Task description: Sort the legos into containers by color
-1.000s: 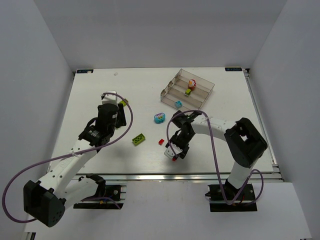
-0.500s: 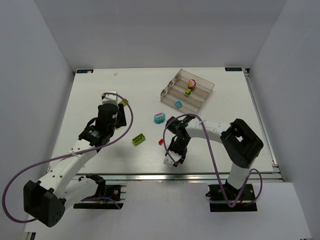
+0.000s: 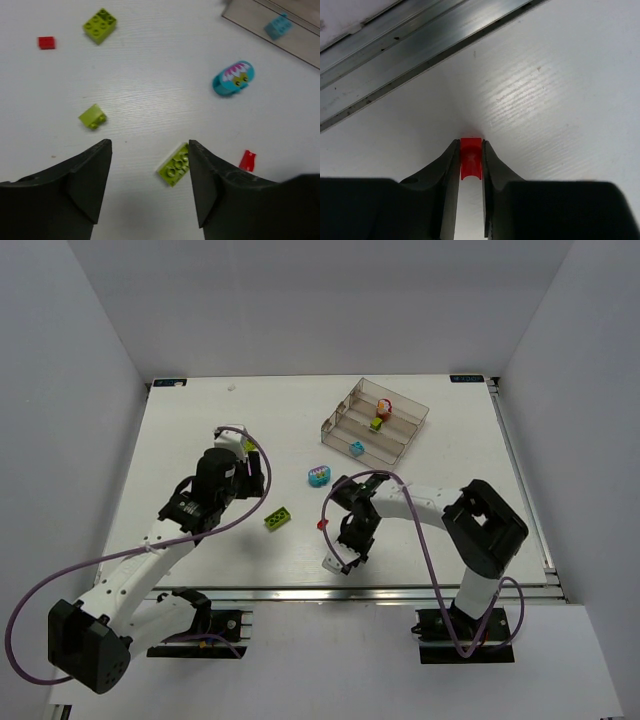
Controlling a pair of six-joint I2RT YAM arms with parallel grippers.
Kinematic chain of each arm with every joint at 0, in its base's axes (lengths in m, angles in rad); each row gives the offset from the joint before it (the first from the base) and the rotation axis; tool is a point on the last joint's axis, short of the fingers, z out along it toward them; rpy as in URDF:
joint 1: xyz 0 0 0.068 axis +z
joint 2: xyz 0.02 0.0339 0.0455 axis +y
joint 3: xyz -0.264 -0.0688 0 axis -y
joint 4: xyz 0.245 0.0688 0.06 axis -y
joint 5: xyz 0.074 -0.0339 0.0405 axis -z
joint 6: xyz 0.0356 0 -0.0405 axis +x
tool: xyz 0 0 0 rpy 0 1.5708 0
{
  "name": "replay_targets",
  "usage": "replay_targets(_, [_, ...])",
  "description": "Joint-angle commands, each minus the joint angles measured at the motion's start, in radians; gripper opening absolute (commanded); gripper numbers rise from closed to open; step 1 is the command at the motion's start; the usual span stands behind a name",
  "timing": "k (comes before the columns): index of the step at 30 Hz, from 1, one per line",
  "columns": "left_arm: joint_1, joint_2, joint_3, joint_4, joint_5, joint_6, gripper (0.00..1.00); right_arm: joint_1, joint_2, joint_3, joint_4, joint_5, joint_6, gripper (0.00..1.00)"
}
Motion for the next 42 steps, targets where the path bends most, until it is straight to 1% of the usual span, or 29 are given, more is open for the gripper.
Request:
replay_targets(1, [0.002, -0.002, -0.012, 0.058, 0.230, 0.025, 0.74, -0.032, -0.079, -0.014, 0.108, -0.024, 0.208, 0.00])
replay_targets(2, [0.002, 0.006, -0.012, 0.074, 0.272, 0.040, 0.76, -0.044, -0.097, -0.011, 0.149, -0.046, 0.294, 0.00])
replay_targets(3, [0.002, 0.026, -0.011, 0.077, 0.403, 0.051, 0.77, -0.072, -0.137, -0.008, 0.201, -0.049, 0.394, 0.00])
replay_targets(4, [0.002, 0.039, -0.009, 0.081, 0.460, 0.066, 0.79, -0.101, -0.157, -0.005, 0.317, -0.006, 0.621, 0.00])
replay_targets(6, [0.002, 0.075, -0.009, 0.091, 0.569, 0.092, 0.81, -0.144, -0.195, 0.002, 0.424, 0.080, 0.842, 0.00])
replay_targets(7, [0.002, 0.082, -0.009, 0.092, 0.591, 0.097, 0.81, -0.202, -0.203, 0.025, 0.446, 0.133, 0.958, 0.00])
replay_targets(9, [0.002, 0.102, -0.003, 0.094, 0.619, 0.103, 0.82, -0.245, -0.223, 0.039, 0.542, 0.231, 1.127, 0.00])
replay_targets(10, [0.002, 0.121, -0.003, 0.107, 0.658, 0.103, 0.82, -0.262, -0.226, 0.050, 0.553, 0.265, 1.213, 0.00])
replay_targets(11, [0.002, 0.132, 0.000, 0.117, 0.678, 0.094, 0.82, -0.334, -0.229, 0.068, 0.599, 0.285, 1.264, 0.00])
replay_targets(12, [0.002, 0.145, 0.003, 0.129, 0.700, 0.086, 0.82, -0.351, -0.226, 0.075, 0.645, 0.324, 1.330, 0.00])
replay_targets(13, [0.002, 0.180, 0.009, 0.138, 0.738, 0.082, 0.82, -0.392, -0.216, 0.087, 0.673, 0.406, 1.397, 0.00])
replay_targets(14, [-0.008, 0.200, 0.024, 0.140, 0.754, 0.072, 0.82, -0.429, -0.190, 0.158, 0.668, 0.428, 1.462, 0.00])
replay_targets(16, [-0.018, 0.254, 0.044, 0.132, 0.786, 0.071, 0.82, -0.485, -0.092, 0.255, 0.613, 0.456, 1.530, 0.00])
replay_targets(17, [-0.018, 0.268, 0.046, 0.135, 0.801, 0.068, 0.83, -0.503, -0.049, 0.369, 0.584, 0.454, 1.583, 0.00])
replay_targets(18, [-0.018, 0.274, 0.047, 0.135, 0.806, 0.068, 0.83, -0.550, 0.028, 0.424, 0.537, 0.451, 1.606, 0.00])
replay_targets(20, [-0.018, 0.282, 0.043, 0.129, 0.800, 0.074, 0.84, -0.580, 0.099, 0.520, 0.513, 0.463, 1.654, 0.00])
replay_targets(21, [-0.018, 0.279, 0.037, 0.127, 0.798, 0.077, 0.84, -0.615, 0.170, 0.624, 0.498, 0.467, 1.685, 0.00])
replay_targets(23, [-0.028, 0.276, 0.026, 0.137, 0.801, 0.074, 0.85, -0.634, 0.273, 0.728, 0.457, 0.491, 1.703, 0.00])
replay_targets(24, [-0.028, 0.279, 0.021, 0.138, 0.798, 0.072, 0.87, -0.635, 0.313, 0.831, 0.444, 0.537, 1.714, 0.00])
replay_targets(25, [-0.041, 0.279, 0.023, 0.140, 0.792, 0.068, 0.88, -0.637, 0.350, 0.887, 0.396, 0.577, 1.726, 0.00])
replay_targets(26, [-0.041, 0.286, 0.023, 0.140, 0.765, 0.066, 0.89, -0.640, 0.419, 0.939, 0.372, 0.579, 1.734, 0.00])
replay_targets(27, [-0.057, 0.296, 0.029, 0.138, 0.749, 0.066, 0.91, -0.641, 0.447, 1.014, 0.360, 0.591, 1.763, 0.00])
replay_targets(30, [-0.092, 0.328, 0.050, 0.109, 0.687, 0.065, 0.94, -0.651, 0.519, 1.070, 0.355, 0.664, 1.792, 0.00])
replay_targets(33, [-0.121, 0.342, 0.066, 0.091, 0.637, 0.066, 0.98, -0.664, 0.547, 1.081, 0.377, 0.657, 1.811, 0.00])
replay_targets(38, [-0.176, 0.362, 0.079, 0.074, 0.570, 0.062, 0.98, -0.696, 0.579, 1.079, 0.386, 0.646, 1.820, 0.00])
replay_targets(39, [-0.176, 0.363, 0.081, 0.071, 0.561, 0.059, 0.98, -0.694, 0.582, 1.081, 0.381, 0.638, 1.817, 0.04])
replay_targets(40, [-0.186, 0.365, 0.083, 0.066, 0.530, 0.054, 0.98, -0.700, 0.584, 1.081, 0.378, 0.632, 1.814, 0.12])
replay_targets(41, [-0.186, 0.369, 0.089, 0.063, 0.519, 0.049, 0.98, -0.698, 0.587, 1.079, 0.378, 0.628, 1.808, 0.28])
replay_targets(42, [-0.198, 0.375, 0.093, 0.062, 0.507, 0.046, 0.98, -0.703, 0.587, 1.079, 0.378, 0.623, 1.808, 0.37])
